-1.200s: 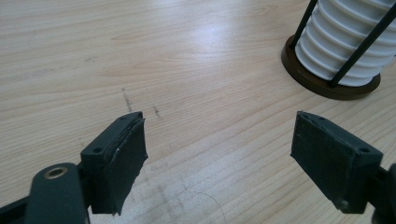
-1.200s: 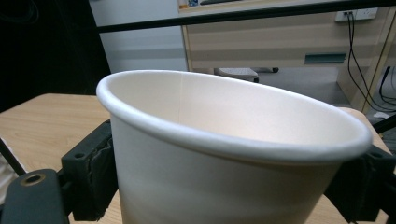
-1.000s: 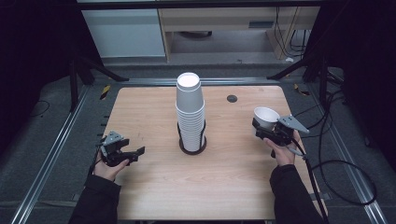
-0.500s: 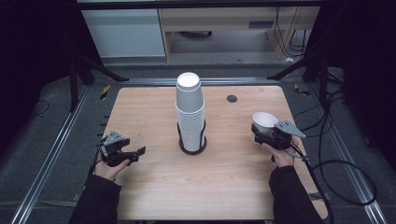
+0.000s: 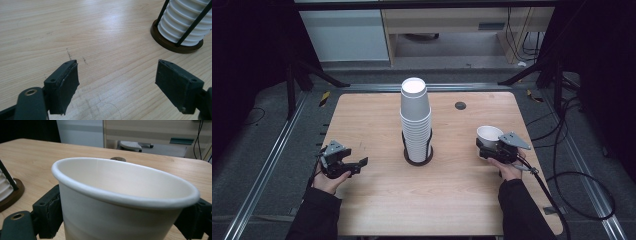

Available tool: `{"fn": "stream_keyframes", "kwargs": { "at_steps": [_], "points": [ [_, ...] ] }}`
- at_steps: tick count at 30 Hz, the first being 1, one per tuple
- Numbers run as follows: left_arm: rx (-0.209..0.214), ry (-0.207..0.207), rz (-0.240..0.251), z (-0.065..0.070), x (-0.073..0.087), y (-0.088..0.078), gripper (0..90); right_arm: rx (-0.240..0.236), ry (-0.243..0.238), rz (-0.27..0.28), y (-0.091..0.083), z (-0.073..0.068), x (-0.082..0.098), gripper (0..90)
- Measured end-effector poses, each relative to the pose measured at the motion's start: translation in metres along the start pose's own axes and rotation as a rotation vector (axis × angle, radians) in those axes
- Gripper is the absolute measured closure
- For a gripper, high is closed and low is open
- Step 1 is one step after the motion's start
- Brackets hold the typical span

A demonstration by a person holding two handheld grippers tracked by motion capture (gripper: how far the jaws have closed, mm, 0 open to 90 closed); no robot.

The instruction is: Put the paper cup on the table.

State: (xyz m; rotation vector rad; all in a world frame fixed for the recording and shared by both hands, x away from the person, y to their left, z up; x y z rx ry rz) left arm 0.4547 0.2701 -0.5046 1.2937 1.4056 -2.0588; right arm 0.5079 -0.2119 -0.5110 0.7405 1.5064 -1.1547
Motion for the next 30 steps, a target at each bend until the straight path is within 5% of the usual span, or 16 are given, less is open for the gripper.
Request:
{"fn": "stream_keyframes", "kwargs": {
  "at_steps": [25, 30],
  "points": [
    [0.000, 0.004, -0.002, 0.001, 0.001, 0.000, 17.7, -0.006, 0.000, -0.034, -0.005, -0.003, 0.009, 11.1],
    [0.001, 0.006, -0.005, 0.000, 0.001, -0.001, 17.7, -0.019, 0.044, -0.070, -0.009, -0.003, 0.014, 9.8]
  ]
}}
Point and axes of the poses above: each handheld gripper's, and its own axes: y roughly forward along the jaws, x roughly out of its underside, z roughly to its right, the point moved 7 cm from there along y, roughly forward along the jaws, and after that the axes turned 2 degrees about -y, right-handed, at the moved point
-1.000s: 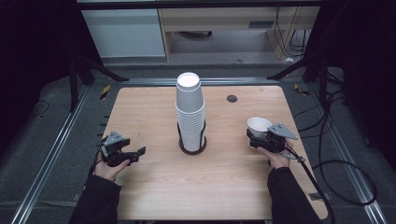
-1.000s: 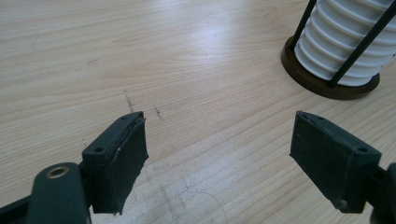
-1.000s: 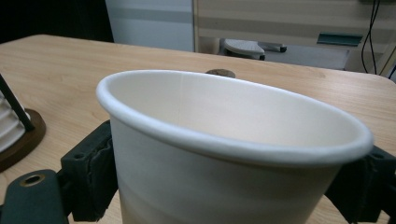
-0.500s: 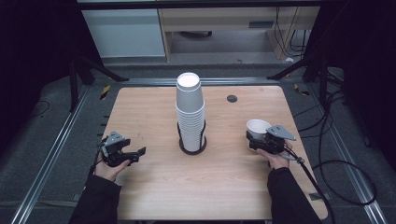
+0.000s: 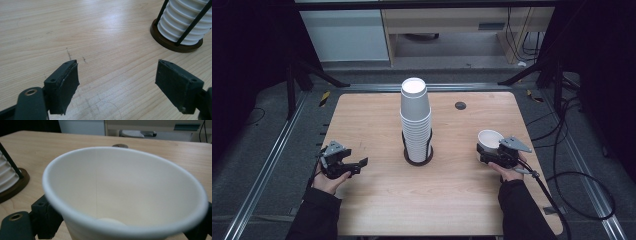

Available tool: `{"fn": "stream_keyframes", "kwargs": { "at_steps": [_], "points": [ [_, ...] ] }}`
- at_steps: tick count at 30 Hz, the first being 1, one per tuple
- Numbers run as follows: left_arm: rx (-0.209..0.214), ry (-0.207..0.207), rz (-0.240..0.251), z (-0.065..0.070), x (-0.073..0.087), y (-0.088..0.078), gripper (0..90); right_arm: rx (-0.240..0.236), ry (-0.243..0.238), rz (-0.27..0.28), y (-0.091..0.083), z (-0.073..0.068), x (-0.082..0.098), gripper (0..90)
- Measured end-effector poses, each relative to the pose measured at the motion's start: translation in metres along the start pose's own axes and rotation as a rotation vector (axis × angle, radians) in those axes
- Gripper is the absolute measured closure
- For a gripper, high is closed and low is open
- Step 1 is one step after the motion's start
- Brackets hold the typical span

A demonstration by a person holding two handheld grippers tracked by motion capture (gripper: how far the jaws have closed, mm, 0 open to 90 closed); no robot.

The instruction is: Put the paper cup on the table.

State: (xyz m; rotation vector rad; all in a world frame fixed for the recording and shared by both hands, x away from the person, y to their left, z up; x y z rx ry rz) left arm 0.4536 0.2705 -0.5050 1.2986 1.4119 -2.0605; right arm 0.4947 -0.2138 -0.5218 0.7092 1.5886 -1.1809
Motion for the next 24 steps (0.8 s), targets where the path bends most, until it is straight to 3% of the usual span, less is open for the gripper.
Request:
{"fn": "stream_keyframes", "kwargs": {
  "at_steps": [6, 13, 20, 24],
  "points": [
    [-0.002, -0.002, -0.003, 0.000, 0.001, 0.000, 17.7, -0.009, -0.014, -0.049, -0.003, -0.002, 0.007, 7.9],
    [-0.002, -0.001, -0.002, 0.000, 0.001, -0.001, 17.6, -0.023, -0.018, -0.067, -0.011, -0.006, 0.008, 1.4],
    [-0.002, -0.005, -0.005, -0.003, 0.002, -0.002, 16.1, -0.049, 0.015, -0.115, -0.033, -0.007, 0.014, 0.6],
    [-0.005, -0.012, -0.003, -0.005, 0.002, -0.003, 15.1, -0.020, -0.020, -0.149, -0.047, -0.004, 0.019, 0.6]
  ]
}}
Point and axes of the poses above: each handheld gripper's, and its own axes: y roughly forward along the jaws, x roughly out of its underside, z roughly to its right, the point moved 7 cm from there along y, roughly forward along the jaws, and after that the axes turned 2 degrees about -y, right-handed, at the moved point
